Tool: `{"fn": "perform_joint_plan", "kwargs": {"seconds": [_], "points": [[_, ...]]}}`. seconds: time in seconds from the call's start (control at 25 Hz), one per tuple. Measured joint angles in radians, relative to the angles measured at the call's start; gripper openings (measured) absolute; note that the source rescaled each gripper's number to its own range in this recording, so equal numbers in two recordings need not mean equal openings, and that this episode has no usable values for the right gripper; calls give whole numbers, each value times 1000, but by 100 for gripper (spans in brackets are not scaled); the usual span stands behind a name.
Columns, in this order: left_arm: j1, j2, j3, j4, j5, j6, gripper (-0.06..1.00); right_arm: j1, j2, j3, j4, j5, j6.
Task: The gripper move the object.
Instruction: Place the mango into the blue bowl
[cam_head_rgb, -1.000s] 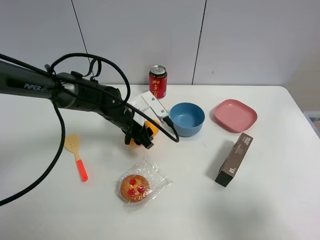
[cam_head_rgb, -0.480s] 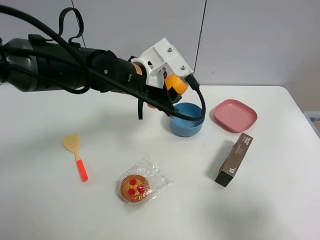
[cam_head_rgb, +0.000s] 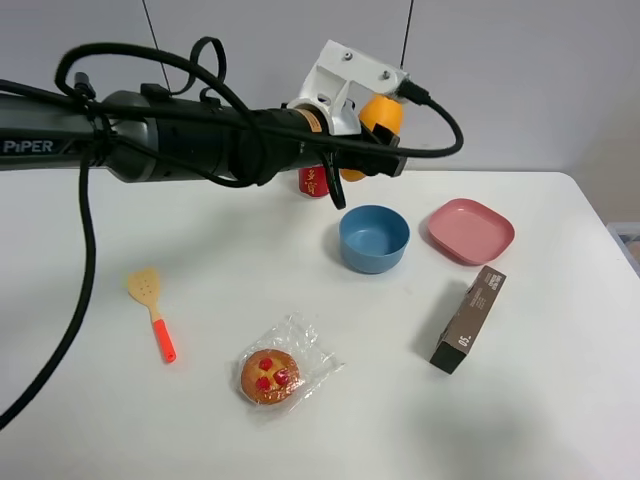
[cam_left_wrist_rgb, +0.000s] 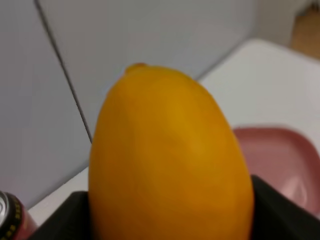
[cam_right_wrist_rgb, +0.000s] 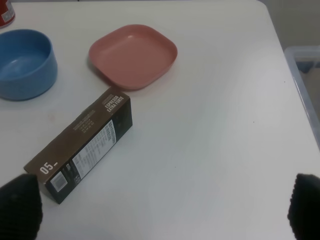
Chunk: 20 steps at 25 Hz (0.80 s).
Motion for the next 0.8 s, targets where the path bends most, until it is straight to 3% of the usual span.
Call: {"fn": "perform_joint_plan", "kwargs": {"seconds": [0.12,0.28,0.44,0.6,0.8], "points": [[0,41,0,85,-96,-160,3,0,0,0,0,0,0],[0,111,0,295,-227,-341,3,0,0,0,0,0,0],[0,190,0,450,-368,-458,3,0,0,0,0,0,0],[0,268,0,478,-440,-511,3,0,0,0,0,0,0],[0,327,0,480,-445,-520,3,0,0,0,0,0,0]]}}
